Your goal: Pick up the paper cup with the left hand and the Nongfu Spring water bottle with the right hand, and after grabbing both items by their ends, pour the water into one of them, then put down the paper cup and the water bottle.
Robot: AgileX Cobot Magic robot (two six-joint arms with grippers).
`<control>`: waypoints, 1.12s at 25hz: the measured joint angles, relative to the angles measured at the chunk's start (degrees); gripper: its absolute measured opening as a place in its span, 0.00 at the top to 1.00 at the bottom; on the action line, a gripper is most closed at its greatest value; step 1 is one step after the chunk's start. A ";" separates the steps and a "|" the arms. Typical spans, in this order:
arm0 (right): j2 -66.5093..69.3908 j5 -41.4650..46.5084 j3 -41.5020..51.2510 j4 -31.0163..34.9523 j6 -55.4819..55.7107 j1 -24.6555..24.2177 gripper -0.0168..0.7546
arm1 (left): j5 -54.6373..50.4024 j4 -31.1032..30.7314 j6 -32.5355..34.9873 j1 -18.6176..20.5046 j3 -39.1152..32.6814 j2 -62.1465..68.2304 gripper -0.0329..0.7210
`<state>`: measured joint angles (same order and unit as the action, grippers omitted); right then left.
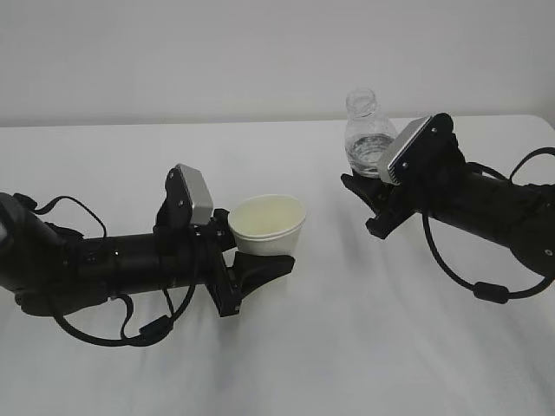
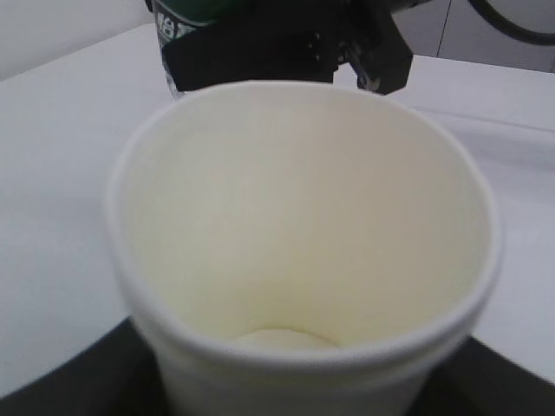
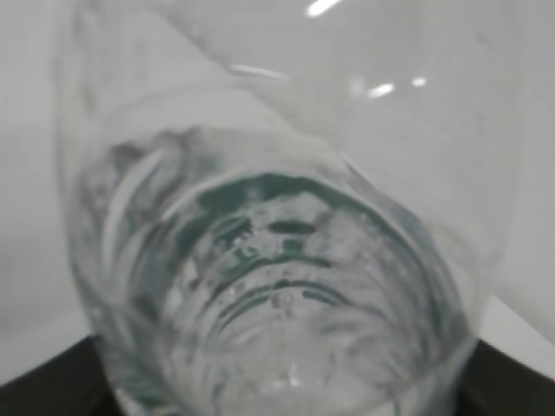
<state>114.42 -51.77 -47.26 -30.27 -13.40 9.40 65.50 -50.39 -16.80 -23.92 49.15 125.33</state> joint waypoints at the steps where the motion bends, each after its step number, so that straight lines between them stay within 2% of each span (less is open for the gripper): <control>1: 0.00 0.28 0.00 -0.12 -0.35 0.00 0.36 | 0.00 0.00 0.00 0.00 0.00 -0.27 0.36; 15: 0.00 0.41 0.00 -0.42 -7.74 0.99 0.36 | 0.03 -0.10 0.00 -1.39 0.00 -1.92 0.36; 20: 0.00 0.50 0.00 1.97 -14.46 3.74 0.36 | 0.03 -0.10 0.00 -1.39 0.00 -1.92 0.36; 28: 0.00 0.50 0.00 4.38 -20.62 4.43 0.36 | 0.03 -0.56 0.00 -1.39 0.00 -1.92 0.36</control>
<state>114.42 -51.27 -47.26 -25.89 -34.02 13.82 65.53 -50.96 -16.80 -25.31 49.15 123.42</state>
